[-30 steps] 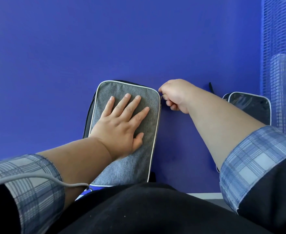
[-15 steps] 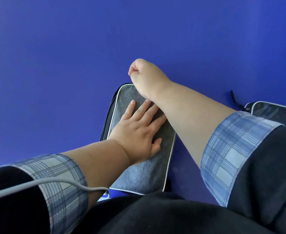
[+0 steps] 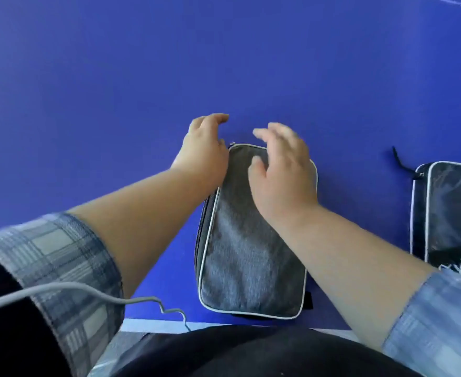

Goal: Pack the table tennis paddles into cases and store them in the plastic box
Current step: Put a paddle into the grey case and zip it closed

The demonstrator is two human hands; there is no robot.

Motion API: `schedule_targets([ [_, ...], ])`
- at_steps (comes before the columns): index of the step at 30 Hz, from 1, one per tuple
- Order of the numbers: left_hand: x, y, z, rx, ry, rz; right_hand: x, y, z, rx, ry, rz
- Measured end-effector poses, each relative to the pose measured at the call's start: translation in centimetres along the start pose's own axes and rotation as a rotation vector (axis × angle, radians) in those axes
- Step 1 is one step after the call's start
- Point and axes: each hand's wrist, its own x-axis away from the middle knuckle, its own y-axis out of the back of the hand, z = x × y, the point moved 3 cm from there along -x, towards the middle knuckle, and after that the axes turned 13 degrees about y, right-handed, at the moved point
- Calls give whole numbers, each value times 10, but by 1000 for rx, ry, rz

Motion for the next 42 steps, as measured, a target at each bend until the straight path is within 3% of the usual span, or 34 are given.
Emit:
schedule_targets([
  [3,-24,5,-4,-342,-184,287,39,-26,1,280,-33,367],
  [6,-31,5,-12,-557,-326,377,41,-33,-3,366,-19,360],
  [18,-40,25,0,-602,-348,143,34,-35,-7,421,-93,316],
  [34,57,35,93,-440,-382,160,18,-37,-10,438,-179,294],
  [40,31,50,89,-474,-348,63,-32,-41,-19,452,-438,282],
  [42,15,59,85,-481,-291,44,-41,-40,-7,417,-355,246],
])
